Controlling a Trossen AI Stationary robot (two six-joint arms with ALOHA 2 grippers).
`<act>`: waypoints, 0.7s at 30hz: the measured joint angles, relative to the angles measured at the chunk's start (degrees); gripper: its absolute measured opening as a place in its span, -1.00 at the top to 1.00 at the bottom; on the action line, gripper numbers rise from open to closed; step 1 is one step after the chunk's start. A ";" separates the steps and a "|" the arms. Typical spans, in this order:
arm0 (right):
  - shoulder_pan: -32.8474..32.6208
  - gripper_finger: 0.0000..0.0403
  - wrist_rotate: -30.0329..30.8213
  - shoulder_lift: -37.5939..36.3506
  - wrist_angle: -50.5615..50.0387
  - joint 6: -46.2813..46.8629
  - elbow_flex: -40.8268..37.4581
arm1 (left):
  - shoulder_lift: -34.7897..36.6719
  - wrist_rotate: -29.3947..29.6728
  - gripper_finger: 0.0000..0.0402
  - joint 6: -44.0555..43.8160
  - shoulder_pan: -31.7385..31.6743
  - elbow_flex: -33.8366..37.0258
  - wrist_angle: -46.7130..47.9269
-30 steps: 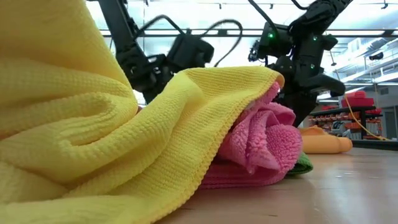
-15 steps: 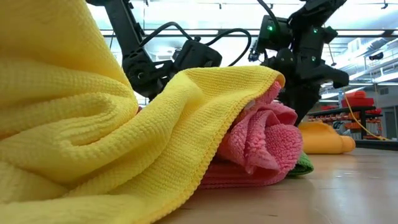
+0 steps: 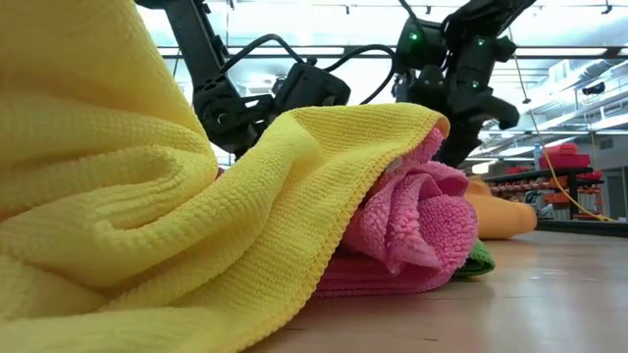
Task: Fold microfiber towels
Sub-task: Fold the orange microfiber towel
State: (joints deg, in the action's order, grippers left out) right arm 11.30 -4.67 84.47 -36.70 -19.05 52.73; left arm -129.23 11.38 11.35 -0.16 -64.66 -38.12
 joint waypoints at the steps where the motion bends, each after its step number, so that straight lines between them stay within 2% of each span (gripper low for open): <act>1: 0.74 0.95 0.07 0.00 0.34 -0.45 0.00 | 0.00 -0.02 0.93 0.00 0.00 0.00 0.02; 7: 4.39 0.95 -0.14 0.73 4.28 -4.48 -0.25 | -0.02 -0.05 0.93 0.04 0.00 0.04 0.10; 15: 6.34 0.95 0.01 9.45 6.24 -7.30 -1.07 | -0.04 -0.07 0.91 0.09 0.02 0.06 0.51; 21: 6.33 0.94 1.21 12.14 7.50 -7.49 -0.90 | -0.07 -0.09 0.93 0.11 0.02 0.07 0.62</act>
State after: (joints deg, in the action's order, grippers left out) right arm 17.63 -3.46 96.60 -29.20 -26.55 51.83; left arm -129.29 11.29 11.46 -0.14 -64.60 -37.50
